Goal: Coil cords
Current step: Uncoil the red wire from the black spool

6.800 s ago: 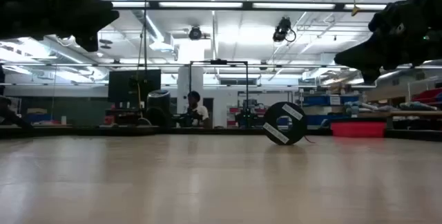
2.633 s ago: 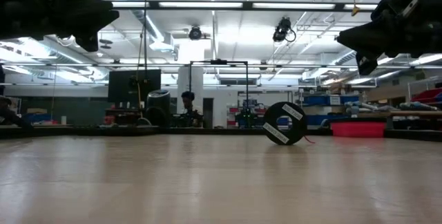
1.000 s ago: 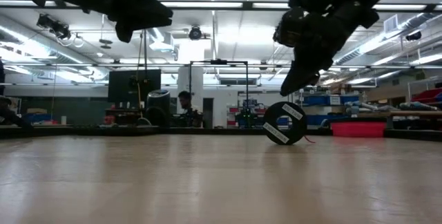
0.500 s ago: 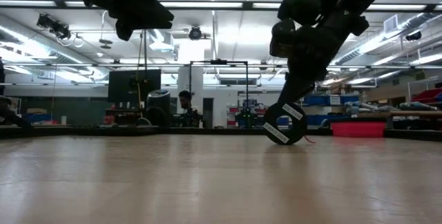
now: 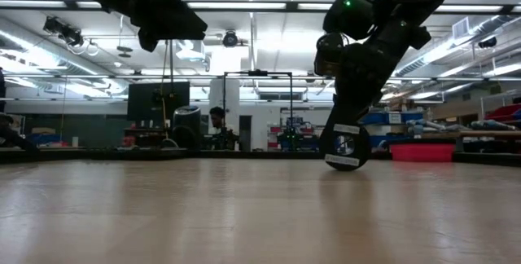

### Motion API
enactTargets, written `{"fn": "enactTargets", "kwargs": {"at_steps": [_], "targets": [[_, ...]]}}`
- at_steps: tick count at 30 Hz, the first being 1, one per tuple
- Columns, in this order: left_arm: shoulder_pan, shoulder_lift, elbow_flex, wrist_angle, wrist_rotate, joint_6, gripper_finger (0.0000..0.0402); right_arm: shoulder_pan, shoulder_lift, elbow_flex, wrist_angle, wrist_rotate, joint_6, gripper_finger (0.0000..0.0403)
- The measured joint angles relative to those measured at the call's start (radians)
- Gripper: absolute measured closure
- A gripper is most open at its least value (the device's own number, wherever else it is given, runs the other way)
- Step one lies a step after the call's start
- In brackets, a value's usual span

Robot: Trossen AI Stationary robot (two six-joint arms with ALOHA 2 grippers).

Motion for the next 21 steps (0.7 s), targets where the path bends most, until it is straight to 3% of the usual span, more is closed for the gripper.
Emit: {"fn": "enactTargets", "kwargs": {"at_steps": [4, 9, 21], "targets": [[0.0, -0.001, 0.0, -0.003, 0.0, 0.007, 0.028, 0.0, 0.0, 0.0, -0.004, 0.0, 0.0, 0.0328], [0.0, -0.001, 0.0, -0.011, 0.0, 0.008, 0.028, -0.002, 0.0, -0.001, -0.056, -0.001, -0.006, 0.0394], [0.0, -0.001, 0.0, -0.017, -0.001, 0.008, 0.028, -0.005, 0.0, -0.001, -0.029, 0.022, -0.023, 0.04]]}}
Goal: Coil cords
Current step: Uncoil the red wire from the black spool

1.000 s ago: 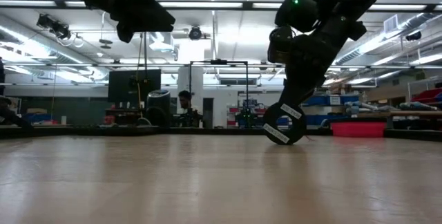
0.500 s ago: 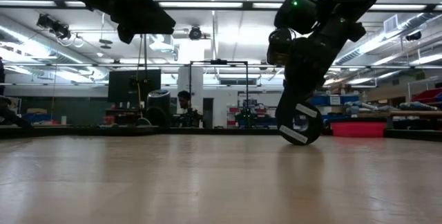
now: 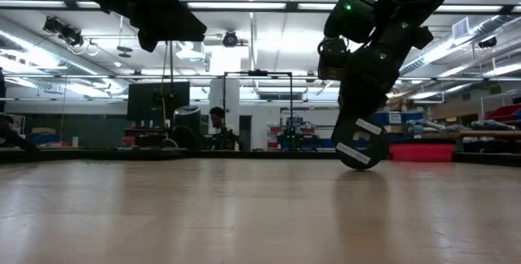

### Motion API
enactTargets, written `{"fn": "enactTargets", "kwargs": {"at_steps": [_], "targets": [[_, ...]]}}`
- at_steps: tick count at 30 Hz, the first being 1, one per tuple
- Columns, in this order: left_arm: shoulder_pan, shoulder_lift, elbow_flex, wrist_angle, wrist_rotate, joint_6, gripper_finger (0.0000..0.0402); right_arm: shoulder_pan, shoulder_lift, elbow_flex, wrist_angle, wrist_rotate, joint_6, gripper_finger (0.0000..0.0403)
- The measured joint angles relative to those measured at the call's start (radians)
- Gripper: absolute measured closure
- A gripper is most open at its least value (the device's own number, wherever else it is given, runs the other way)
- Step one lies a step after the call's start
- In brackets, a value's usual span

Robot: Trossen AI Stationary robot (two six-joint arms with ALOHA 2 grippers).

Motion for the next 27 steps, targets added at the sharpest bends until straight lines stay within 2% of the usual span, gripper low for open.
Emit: {"fn": "enactTargets", "kwargs": {"at_steps": [6, 12, 18, 23, 27], "targets": [[0.0, 0.0, 0.0, -0.001, 0.005, 0.0, 0.028, 0.007, 0.0, 0.0, 0.195, 0.018, -0.036, 0.0401], [0.0, 0.011, 0.0, -0.001, 0.012, 0.0, 0.028, 0.023, 0.0, 0.0, 0.453, 0.157, -0.143, 0.0402], [0.0, 0.059, -0.002, 0.004, 0.013, 0.0, 0.028, 0.064, 0.0, 0.0, 0.678, 0.278, -0.35, 0.0402], [0.01, 0.103, -0.002, 0.035, 0.014, 0.003, 0.028, 0.136, 0.0, 0.0, 0.814, 0.382, -0.599, 0.0402], [0.018, 0.116, -0.002, 0.075, 0.016, 0.018, 0.028, 0.188, 0.0, 0.0, 0.892, 0.489, -0.718, 0.0403]]}}
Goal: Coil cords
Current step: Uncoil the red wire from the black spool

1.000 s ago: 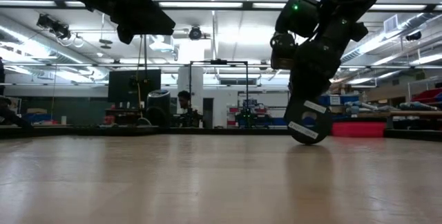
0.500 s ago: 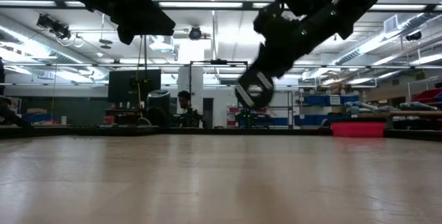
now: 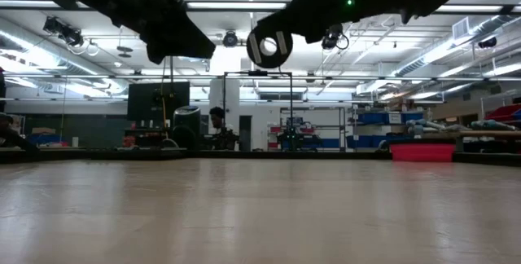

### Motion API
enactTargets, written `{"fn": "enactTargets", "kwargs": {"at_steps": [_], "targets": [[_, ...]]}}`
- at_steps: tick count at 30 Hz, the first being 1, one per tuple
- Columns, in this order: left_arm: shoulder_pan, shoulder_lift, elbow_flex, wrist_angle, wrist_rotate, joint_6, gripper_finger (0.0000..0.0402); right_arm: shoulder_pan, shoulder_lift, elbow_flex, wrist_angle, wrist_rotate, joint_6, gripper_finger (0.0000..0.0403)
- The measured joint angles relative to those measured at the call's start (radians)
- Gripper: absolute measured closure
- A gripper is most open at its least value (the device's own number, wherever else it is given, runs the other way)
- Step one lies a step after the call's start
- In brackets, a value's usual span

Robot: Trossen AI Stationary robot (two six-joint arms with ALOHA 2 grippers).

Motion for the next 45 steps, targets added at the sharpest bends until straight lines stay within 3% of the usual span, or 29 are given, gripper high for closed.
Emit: {"fn": "enactTargets", "kwargs": {"at_steps": [4, 8, 18, 22, 25, 29, 33, 35, 45], "targets": [[-0.001, 0.005, 0.0, 0.083, 0.06, 0.077, 0.028, 0.021, 0.0, 0.0, 0.031, 0.034, -0.023, 0.0403], [-0.002, 0.017, 0.002, 0.181, 0.133, 0.159, 0.028, 0.021, 0.0, -0.007, 0.059, 0.01, 0.062, 0.0403], [-0.002, 0.018, 0.001, 0.217, 0.122, 0.196, 0.028, -0.055, -0.026, -0.166, 0.341, -0.233, 0.372, 0.0403], [-0.002, 0.018, 0.001, 0.264, 0.098, 0.192, 0.028, -0.104, -0.068, -0.206, 0.407, -0.389, 0.491, 0.0403], [-0.002, 0.023, 0.001, 0.352, 0.097, 0.203, 0.028, -0.152, -0.084, -0.204, 0.432, -0.588, 0.588, 0.0403], [0.0, 0.024, 0.001, 0.444, 0.082, 0.244, 0.028, -0.195, -0.085, -0.202, 0.629, -0.756, 0.787, 0.0403], [0.0, 0.024, 0.001, 0.457, 0.067, 0.242, 0.028, -0.228, -0.084, -0.201, 0.829, -0.859, 1.002, 0.0403], [0.0, 0.024, 0.001, 0.451, 0.067, 0.241, 0.028, -0.234, -0.101, -0.196, 0.838, -0.897, 1.061, 0.0403], [0.0, 0.025, 0.001, 0.441, 0.067, 0.238, 0.028, -0.202, -0.143, -0.196, 0.831, -0.972, 1.121, 0.0403]]}}
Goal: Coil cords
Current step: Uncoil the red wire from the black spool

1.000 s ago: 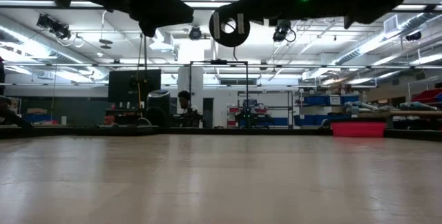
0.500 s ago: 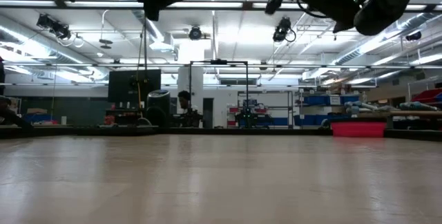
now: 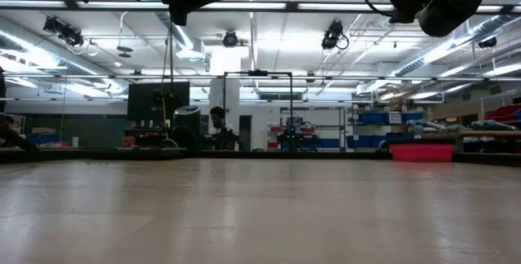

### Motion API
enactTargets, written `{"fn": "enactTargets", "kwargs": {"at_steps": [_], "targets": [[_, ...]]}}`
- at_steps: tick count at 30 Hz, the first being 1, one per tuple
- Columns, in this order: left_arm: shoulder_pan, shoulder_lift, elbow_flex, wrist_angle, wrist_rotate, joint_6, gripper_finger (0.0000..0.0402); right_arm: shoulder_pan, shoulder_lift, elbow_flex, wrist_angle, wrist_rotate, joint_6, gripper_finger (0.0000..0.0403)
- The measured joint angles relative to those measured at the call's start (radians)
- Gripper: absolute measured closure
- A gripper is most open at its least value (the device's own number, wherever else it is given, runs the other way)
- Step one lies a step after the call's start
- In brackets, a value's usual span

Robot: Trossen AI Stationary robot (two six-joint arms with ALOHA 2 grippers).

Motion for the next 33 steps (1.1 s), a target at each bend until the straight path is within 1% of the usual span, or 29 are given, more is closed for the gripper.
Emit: {"fn": "enactTargets", "kwargs": {"at_steps": [4, 8, 11, 17, 20, 24, 26, 29, 31, 33], "targets": [[0.0, 0.0, 0.0, -0.02, 0.0, 0.0, 0.028, 0.044, -0.031, 0.0, 0.002, 0.015, 0.03, 0.0403], [0.0, 0.0, 0.0, -0.06, 0.0, -0.001, 0.028, 0.107, -0.074, 0.0, 0.004, 0.145, 0.033, 0.0402], [0.0, 0.0, 0.0, -0.072, -0.001, -0.001, 0.028, 0.152, -0.105, 0.0, 0.004, 0.233, 0.004, 0.0402], [0.0, 0.0, 0.0, -0.08, -0.002, -0.001, 0.028, 0.204, -0.156, 0.001, 0.003, 0.351, -0.062, 0.0401], [0.0, 0.0, 0.0, -0.084, -0.003, -0.001, 0.028, 0.214, -0.164, 0.001, 0.004, 0.368, -0.082, 0.0401], [0.0, 0.0, 0.0, -0.087, -0.004, -0.001, 0.028, 0.215, -0.165, 0.001, -0.022, 0.352, -0.114, 0.0401], [0.0, 0.0, 0.0, -0.089, -0.004, -0.001, 0.028, 0.21, -0.166, 0.002, -0.107, 0.337, -0.179, 0.0401], [0.0, 0.0, 0.0, -0.102, -0.004, -0.002, 0.028, 0.2, -0.165, 0.002, -0.316, 0.342, -0.339, 0.0401], [0.0, 0.0, 0.0, -0.113, -0.004, -0.002, 0.028, 0.19, -0.165, 0.002, -0.476, 0.406, -0.459, 0.0401], [0.0, 0.0, 0.0, -0.121, -0.004, -0.003, 0.028, 0.176, -0.164, 0.002, -0.6, 0.498, -0.519, 0.0401]]}}
